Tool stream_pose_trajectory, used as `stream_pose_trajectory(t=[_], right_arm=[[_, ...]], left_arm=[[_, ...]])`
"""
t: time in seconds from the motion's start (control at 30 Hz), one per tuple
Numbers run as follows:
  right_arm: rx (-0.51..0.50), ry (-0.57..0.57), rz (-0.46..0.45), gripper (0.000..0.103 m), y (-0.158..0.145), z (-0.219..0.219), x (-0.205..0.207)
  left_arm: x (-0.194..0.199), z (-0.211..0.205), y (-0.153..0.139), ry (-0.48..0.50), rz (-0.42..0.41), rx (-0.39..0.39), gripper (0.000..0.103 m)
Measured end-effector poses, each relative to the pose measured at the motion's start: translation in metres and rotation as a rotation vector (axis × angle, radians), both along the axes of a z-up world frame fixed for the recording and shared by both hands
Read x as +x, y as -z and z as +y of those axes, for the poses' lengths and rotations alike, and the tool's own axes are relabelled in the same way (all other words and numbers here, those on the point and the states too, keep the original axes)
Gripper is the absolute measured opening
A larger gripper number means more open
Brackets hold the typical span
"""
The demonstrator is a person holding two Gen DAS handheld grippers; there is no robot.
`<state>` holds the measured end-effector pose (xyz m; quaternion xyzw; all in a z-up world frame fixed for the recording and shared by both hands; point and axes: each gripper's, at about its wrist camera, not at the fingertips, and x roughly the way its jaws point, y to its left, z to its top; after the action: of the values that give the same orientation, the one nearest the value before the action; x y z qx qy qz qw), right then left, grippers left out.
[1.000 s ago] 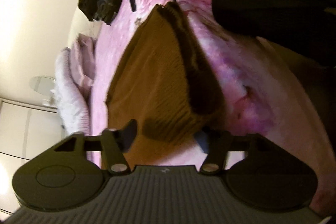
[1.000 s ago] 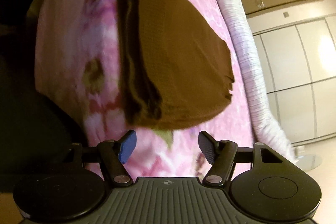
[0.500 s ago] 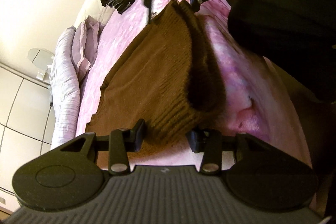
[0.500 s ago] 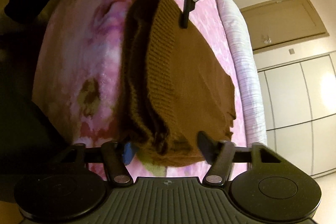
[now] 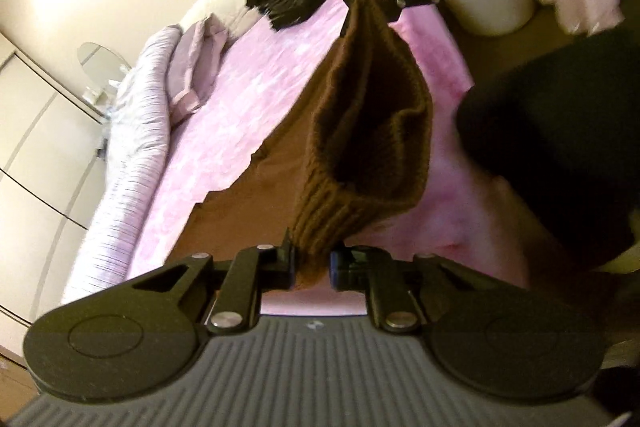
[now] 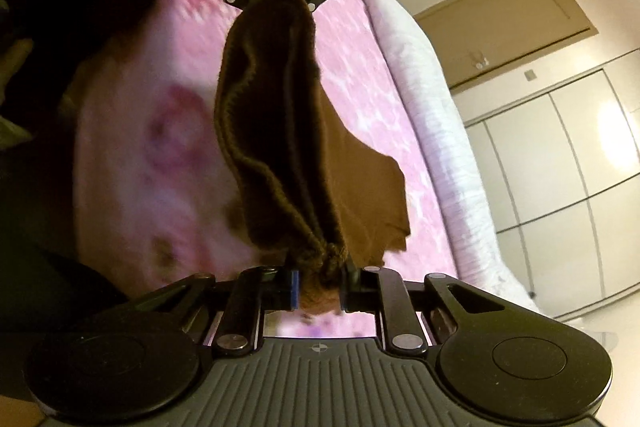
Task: Fold clothes
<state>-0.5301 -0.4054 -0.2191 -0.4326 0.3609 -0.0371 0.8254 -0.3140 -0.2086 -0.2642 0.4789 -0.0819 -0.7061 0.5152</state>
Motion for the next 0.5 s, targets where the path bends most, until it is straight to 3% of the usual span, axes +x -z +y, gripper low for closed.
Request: stream_pose_trajectory(t=[0.2, 0.4, 0.5], right_arm=[[0.113, 0.001, -0.001, 0.016, -0.027, 0.053, -0.036], [0.132, -0.002, -0.003, 0.016, -0.044, 0.068, -0.04], [0.157, 0.011, -0.043, 0.017, -0.071, 0.053, -0.031]], left_arm=[[-0.03, 0.058, -0.012, -0.002, 0.121, 0.067, 0.011], [-0.029, 0.059, -0.024, -0.054, 0.178, 0.04, 0.011], [-0.008, 0.044, -0.054, -0.123, 0.298, 0.006, 0.011]])
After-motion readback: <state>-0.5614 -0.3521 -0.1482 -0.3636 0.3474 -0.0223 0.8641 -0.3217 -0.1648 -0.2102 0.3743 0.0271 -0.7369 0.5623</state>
